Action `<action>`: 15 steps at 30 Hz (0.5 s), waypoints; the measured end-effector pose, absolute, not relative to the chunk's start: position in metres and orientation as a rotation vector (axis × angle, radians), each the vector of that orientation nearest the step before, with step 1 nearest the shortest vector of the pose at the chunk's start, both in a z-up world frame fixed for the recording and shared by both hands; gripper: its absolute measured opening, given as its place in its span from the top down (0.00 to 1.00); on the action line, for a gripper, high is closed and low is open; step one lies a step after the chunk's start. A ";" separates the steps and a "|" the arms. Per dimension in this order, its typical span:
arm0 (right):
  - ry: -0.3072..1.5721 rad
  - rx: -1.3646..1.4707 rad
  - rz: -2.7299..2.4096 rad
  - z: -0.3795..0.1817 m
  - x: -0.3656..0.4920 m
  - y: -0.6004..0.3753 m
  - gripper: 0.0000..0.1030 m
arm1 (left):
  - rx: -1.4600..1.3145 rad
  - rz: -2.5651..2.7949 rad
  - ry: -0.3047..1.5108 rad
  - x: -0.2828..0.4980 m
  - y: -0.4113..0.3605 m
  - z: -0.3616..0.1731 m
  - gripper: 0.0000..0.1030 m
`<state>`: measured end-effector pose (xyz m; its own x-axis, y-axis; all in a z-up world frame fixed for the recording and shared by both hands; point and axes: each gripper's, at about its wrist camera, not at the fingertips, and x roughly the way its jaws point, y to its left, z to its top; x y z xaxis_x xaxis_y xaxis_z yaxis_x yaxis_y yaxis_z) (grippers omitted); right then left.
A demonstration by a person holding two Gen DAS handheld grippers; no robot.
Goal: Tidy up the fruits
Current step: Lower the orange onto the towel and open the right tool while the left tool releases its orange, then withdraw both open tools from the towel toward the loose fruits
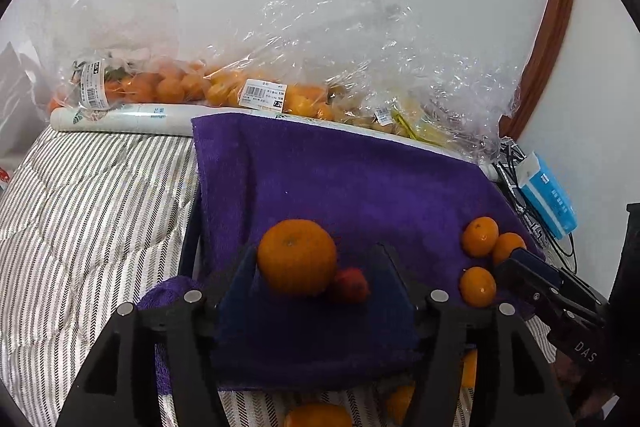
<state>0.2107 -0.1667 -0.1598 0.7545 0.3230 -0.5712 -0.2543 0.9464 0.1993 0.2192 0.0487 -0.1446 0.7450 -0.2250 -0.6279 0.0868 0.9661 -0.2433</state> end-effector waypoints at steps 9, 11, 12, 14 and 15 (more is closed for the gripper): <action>0.604 0.162 0.353 -0.152 0.203 -0.170 0.52 | -0.222 -0.178 0.685 0.215 0.052 -0.138 0.37; 0.590 0.160 0.350 -0.150 0.202 -0.170 0.52 | -0.226 -0.185 0.674 0.213 0.052 -0.136 0.36; 0.584 0.157 0.346 -0.150 0.202 -0.169 0.52 | -0.228 -0.189 0.669 0.213 0.053 -0.135 0.35; 0.566 0.150 0.332 -0.149 0.200 -0.169 0.52 | -0.230 -0.198 0.656 0.210 0.052 -0.132 0.33; 0.560 0.149 0.328 -0.148 0.200 -0.169 0.52 | -0.228 -0.201 0.649 0.209 0.051 -0.131 0.33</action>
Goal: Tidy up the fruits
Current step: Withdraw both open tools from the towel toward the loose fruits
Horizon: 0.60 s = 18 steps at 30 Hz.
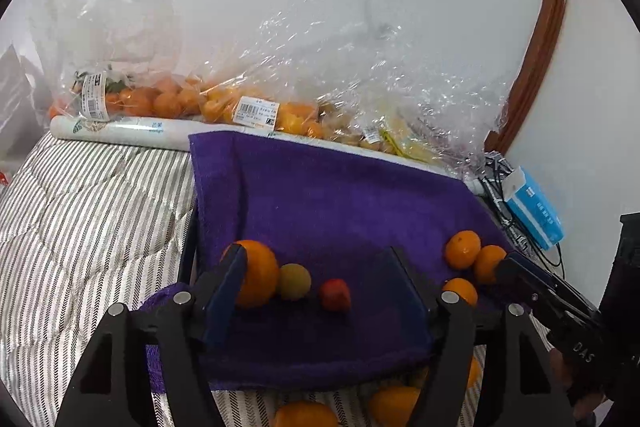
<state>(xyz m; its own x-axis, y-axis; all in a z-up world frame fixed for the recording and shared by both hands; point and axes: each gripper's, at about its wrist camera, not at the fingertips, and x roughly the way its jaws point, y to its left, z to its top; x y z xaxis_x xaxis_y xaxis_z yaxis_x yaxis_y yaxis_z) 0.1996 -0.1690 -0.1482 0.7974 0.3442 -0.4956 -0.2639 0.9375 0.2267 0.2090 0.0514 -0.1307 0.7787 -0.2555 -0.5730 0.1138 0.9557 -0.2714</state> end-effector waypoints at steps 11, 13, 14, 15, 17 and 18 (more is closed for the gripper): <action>0.638 0.107 0.247 -0.142 0.196 -0.159 0.52 | -0.189 -0.143 0.621 0.200 0.054 -0.118 0.32; 0.651 0.089 0.240 -0.137 0.187 -0.150 0.52 | -0.173 -0.125 0.600 0.198 0.057 -0.114 0.32; 0.652 0.086 0.244 -0.136 0.183 -0.147 0.52 | -0.160 -0.100 0.602 0.197 0.059 -0.111 0.32; 0.656 0.075 0.250 -0.134 0.177 -0.142 0.52 | -0.159 -0.093 0.604 0.196 0.060 -0.110 0.33; 0.665 0.054 0.259 -0.134 0.168 -0.134 0.53 | -0.180 -0.090 0.615 0.193 0.068 -0.108 0.33; 0.673 0.040 0.260 -0.135 0.164 -0.129 0.54 | -0.186 -0.087 0.623 0.191 0.070 -0.107 0.33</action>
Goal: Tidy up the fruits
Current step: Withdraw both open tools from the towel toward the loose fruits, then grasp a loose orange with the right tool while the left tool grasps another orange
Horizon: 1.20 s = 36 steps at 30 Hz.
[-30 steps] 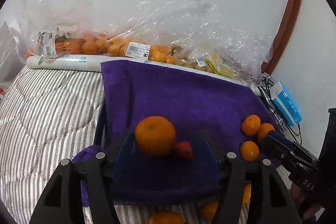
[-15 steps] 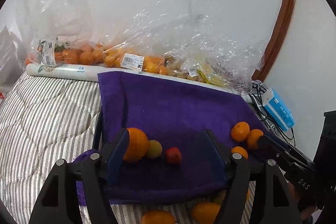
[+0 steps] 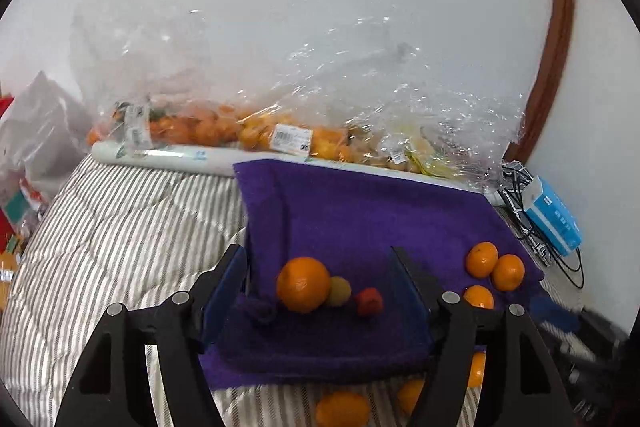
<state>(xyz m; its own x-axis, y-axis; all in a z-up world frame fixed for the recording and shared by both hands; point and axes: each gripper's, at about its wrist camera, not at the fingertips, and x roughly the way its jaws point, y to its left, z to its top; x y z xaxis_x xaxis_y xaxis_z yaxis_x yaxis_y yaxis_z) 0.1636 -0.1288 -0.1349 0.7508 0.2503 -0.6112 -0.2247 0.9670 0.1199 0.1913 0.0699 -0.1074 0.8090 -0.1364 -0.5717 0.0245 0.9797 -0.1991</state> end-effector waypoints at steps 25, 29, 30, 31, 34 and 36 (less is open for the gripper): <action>0.807 -0.006 0.209 -0.173 0.149 -0.118 0.64 | -0.200 -0.106 0.710 0.128 0.086 -0.132 0.34; 0.821 -0.015 0.215 -0.178 0.153 -0.116 0.64 | -0.212 -0.135 0.723 0.130 0.086 -0.143 0.34; 0.822 -0.022 0.214 -0.179 0.154 -0.115 0.64 | -0.218 -0.140 0.725 0.130 0.086 -0.145 0.34; 0.824 -0.032 0.212 -0.180 0.155 -0.114 0.64 | -0.225 -0.146 0.727 0.130 0.086 -0.148 0.34; 0.854 -0.035 0.212 -0.186 0.160 -0.111 0.65 | -0.229 -0.145 0.739 0.130 0.086 -0.156 0.34; 0.857 -0.028 0.213 -0.186 0.163 -0.111 0.67 | -0.225 -0.140 0.747 0.132 0.085 -0.158 0.34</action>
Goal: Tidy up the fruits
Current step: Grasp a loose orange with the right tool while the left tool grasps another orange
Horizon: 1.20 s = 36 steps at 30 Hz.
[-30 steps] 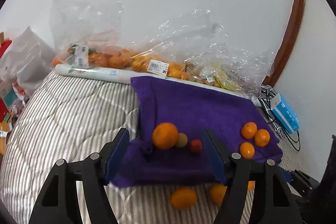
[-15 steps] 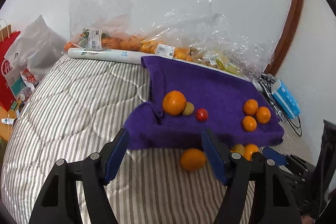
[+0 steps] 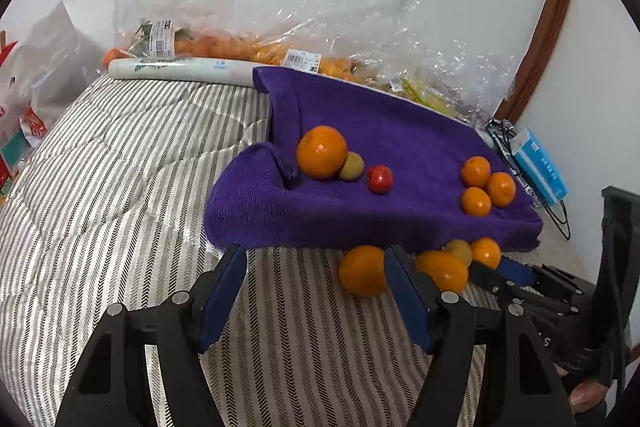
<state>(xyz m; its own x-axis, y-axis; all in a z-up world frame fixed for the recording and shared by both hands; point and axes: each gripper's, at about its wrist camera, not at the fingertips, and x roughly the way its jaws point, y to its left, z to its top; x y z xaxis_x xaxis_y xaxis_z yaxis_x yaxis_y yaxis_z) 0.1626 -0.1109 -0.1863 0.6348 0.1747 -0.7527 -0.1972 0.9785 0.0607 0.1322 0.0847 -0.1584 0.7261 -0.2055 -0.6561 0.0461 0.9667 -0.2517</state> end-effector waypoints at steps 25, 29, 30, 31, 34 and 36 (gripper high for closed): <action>0.748 0.029 0.197 -0.174 0.147 -0.123 0.67 | -0.161 -0.199 0.711 0.127 0.064 -0.157 0.39; 0.734 0.040 0.222 -0.172 0.145 -0.124 0.67 | -0.142 -0.222 0.740 0.132 0.057 -0.159 0.39; 0.731 0.040 0.227 -0.171 0.145 -0.123 0.67 | -0.145 -0.222 0.748 0.133 0.057 -0.161 0.39; 0.729 0.040 0.233 -0.171 0.145 -0.122 0.67 | -0.145 -0.223 0.755 0.134 0.056 -0.161 0.39; 0.733 0.040 0.247 -0.172 0.145 -0.121 0.67 | -0.153 -0.230 0.768 0.136 0.055 -0.163 0.39; 0.736 0.044 0.254 -0.172 0.146 -0.121 0.67 | -0.145 -0.229 0.791 0.138 0.053 -0.166 0.39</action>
